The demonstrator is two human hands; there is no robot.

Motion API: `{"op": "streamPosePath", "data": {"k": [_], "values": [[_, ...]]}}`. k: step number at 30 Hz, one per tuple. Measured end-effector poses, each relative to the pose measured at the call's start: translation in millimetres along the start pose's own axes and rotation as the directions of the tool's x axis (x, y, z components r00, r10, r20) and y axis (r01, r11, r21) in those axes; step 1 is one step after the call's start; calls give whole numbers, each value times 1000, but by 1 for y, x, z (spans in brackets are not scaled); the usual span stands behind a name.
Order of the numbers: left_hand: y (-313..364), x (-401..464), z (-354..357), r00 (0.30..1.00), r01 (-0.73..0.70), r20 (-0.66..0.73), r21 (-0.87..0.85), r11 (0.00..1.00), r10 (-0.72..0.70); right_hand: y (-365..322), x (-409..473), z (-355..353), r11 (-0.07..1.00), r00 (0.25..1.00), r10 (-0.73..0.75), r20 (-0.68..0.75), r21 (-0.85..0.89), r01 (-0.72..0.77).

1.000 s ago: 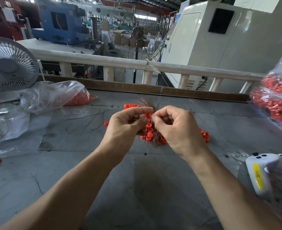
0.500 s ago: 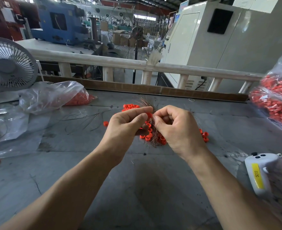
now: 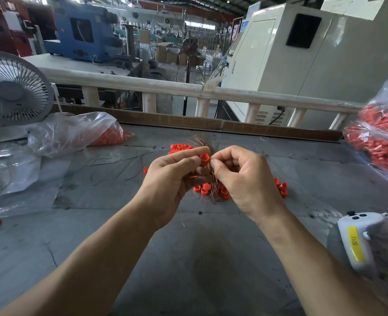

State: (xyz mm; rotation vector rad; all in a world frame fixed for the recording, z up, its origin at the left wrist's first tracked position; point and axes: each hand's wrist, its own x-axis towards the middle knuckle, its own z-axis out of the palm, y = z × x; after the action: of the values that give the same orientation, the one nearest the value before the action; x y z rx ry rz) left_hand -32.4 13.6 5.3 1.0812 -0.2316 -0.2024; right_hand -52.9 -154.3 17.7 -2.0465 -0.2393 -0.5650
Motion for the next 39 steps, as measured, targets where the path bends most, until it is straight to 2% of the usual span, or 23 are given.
{"op": "streamPosePath", "data": {"k": [21,39], "values": [[0,1,-1,1000,3,-12,46,999,-3,2,0,0,998,1000,-28,6,-49,28],[-3,4,-2,998,-57,-28,90,994,60,1,0,2,995,1000,6,21,98,-8]]}}
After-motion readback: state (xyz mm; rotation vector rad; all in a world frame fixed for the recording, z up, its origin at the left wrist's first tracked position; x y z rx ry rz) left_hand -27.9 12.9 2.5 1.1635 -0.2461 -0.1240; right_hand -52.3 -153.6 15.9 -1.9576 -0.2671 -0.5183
